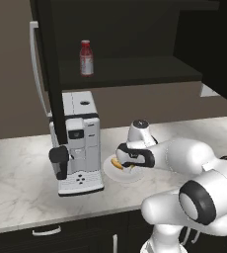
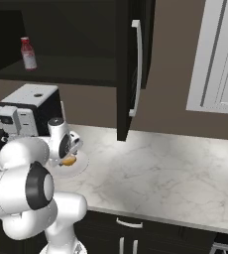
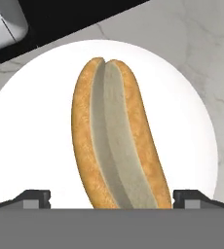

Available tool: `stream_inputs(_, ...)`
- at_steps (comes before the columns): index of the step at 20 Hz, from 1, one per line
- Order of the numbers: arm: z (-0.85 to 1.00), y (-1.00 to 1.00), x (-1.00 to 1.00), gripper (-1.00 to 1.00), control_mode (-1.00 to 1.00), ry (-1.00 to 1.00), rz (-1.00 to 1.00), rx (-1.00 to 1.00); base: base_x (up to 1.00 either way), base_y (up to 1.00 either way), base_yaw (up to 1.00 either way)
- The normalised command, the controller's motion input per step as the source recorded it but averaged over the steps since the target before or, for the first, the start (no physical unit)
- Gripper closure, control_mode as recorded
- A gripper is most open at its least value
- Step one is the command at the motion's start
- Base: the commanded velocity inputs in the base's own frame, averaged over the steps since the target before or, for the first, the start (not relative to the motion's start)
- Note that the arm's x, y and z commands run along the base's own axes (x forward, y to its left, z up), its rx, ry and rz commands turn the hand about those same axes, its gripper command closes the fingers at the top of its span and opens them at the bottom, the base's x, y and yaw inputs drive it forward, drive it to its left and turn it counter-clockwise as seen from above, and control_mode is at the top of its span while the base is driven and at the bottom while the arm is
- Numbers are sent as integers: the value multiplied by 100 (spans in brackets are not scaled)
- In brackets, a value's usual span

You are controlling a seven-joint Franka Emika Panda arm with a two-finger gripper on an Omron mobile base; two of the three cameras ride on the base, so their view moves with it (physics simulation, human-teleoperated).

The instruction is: Move the hot dog bun to the plate on the dining table and place the condiment next to that plate. Then navigate to the fridge and take the sausage and place it on the plate as well.

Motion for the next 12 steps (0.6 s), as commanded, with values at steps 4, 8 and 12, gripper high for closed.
stream_inputs(4,-8,1,16,-100,-100,0,11,-1,0,0,0)
stream_inputs(8,-14,9,8,-100,-100,0,11,-5,0,0,0)
stream_inputs(12,-18,20,0,-100,-100,0,10,-10,0,0,0)
